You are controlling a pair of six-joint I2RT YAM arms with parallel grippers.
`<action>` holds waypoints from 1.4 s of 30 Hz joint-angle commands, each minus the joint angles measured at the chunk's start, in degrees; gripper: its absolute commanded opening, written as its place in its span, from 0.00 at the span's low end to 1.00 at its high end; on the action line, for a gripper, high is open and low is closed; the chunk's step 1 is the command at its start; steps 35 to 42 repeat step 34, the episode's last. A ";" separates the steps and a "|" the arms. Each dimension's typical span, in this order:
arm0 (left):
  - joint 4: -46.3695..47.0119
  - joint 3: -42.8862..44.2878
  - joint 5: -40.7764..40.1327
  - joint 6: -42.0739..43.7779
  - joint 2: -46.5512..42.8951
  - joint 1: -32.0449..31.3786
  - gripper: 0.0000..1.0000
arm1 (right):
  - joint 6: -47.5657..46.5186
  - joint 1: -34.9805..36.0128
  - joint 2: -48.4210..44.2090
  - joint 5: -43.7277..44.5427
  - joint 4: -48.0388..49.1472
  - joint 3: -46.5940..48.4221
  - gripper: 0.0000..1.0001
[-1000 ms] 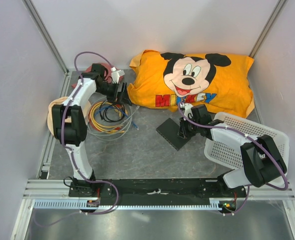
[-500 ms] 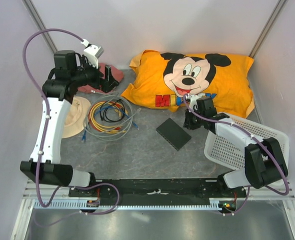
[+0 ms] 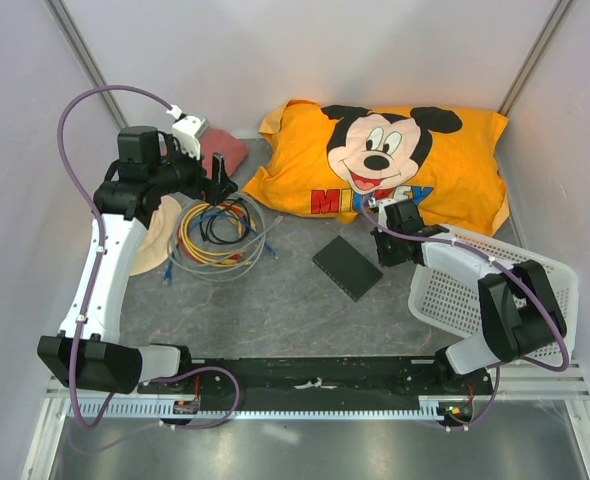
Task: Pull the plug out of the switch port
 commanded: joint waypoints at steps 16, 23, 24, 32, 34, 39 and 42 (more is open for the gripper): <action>4.30 -4.40 -3.11 -2.18 -4.07 0.66 0.99 | 0.61 7.74 -4.41 -15.36 -0.35 5.20 0.25; 6.33 -10.90 -8.03 -7.36 -9.52 2.51 0.99 | -0.02 5.98 -12.96 1.58 -1.58 9.68 0.95; 6.85 -12.74 -7.60 -10.59 -10.05 2.86 0.99 | 0.07 5.20 -12.87 4.65 -2.89 10.21 0.96; 8.70 -22.15 -10.30 -9.30 -13.04 4.18 0.99 | -6.61 3.26 -12.87 11.55 -2.64 7.49 0.98; 8.70 -23.30 -16.19 -9.30 -13.05 4.18 0.99 | -6.08 3.26 -13.49 10.57 -1.50 8.10 0.98; 8.70 -23.30 -16.19 -9.30 -13.05 4.18 0.99 | -6.08 3.26 -13.49 10.57 -1.50 8.10 0.98; 8.70 -23.30 -16.19 -9.30 -13.05 4.18 0.99 | -6.08 3.26 -13.49 10.57 -1.50 8.10 0.98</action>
